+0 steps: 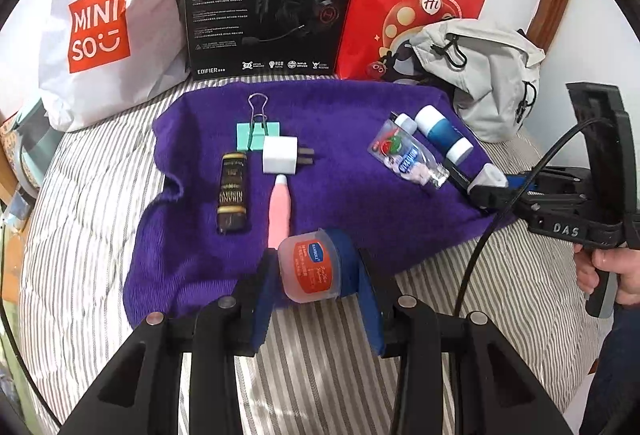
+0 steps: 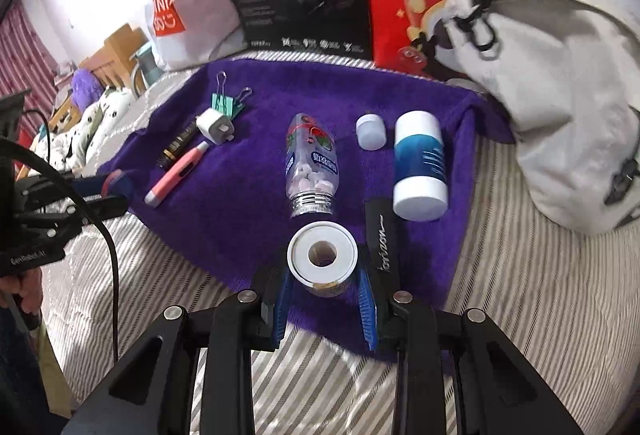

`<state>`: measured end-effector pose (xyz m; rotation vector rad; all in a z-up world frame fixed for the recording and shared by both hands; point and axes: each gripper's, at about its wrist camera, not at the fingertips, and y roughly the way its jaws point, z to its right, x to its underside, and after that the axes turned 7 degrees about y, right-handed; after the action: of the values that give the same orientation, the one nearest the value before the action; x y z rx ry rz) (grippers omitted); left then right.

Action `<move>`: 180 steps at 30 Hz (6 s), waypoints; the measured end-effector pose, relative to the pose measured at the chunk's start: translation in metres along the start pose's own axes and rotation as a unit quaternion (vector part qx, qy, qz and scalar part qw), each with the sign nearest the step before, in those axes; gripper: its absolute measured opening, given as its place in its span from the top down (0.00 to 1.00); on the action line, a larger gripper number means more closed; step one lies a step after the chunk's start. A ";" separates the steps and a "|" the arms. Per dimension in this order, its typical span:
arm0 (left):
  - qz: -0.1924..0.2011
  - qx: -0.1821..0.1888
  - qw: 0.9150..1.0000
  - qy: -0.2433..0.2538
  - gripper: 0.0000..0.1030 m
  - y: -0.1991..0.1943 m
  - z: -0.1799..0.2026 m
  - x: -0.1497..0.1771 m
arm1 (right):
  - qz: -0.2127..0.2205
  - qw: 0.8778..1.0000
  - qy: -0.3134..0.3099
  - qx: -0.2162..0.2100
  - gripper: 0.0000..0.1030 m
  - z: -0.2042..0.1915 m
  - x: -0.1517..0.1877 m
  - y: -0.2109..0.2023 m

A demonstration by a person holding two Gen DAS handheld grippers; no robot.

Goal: Organize rigid objects

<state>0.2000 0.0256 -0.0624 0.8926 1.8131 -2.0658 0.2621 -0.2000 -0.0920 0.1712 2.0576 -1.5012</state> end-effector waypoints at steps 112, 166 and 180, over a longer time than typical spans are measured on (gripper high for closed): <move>0.038 -0.051 0.996 -0.064 0.00 -0.097 0.047 0.046 | 0.061 0.988 0.130 0.058 0.00 -0.040 0.105 -0.119; 0.008 -0.105 0.993 -0.045 0.00 -0.100 0.045 0.017 | 0.061 0.982 0.118 0.132 0.00 -0.045 0.065 -0.147; 0.003 -0.108 0.993 -0.046 0.00 -0.100 0.039 0.017 | 0.063 0.982 0.119 0.131 0.00 -0.049 0.062 -0.150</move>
<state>0.1195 0.0107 0.0099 0.7309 1.9336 -1.8308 0.1291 -0.2230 0.0099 0.5996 1.9744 -1.7367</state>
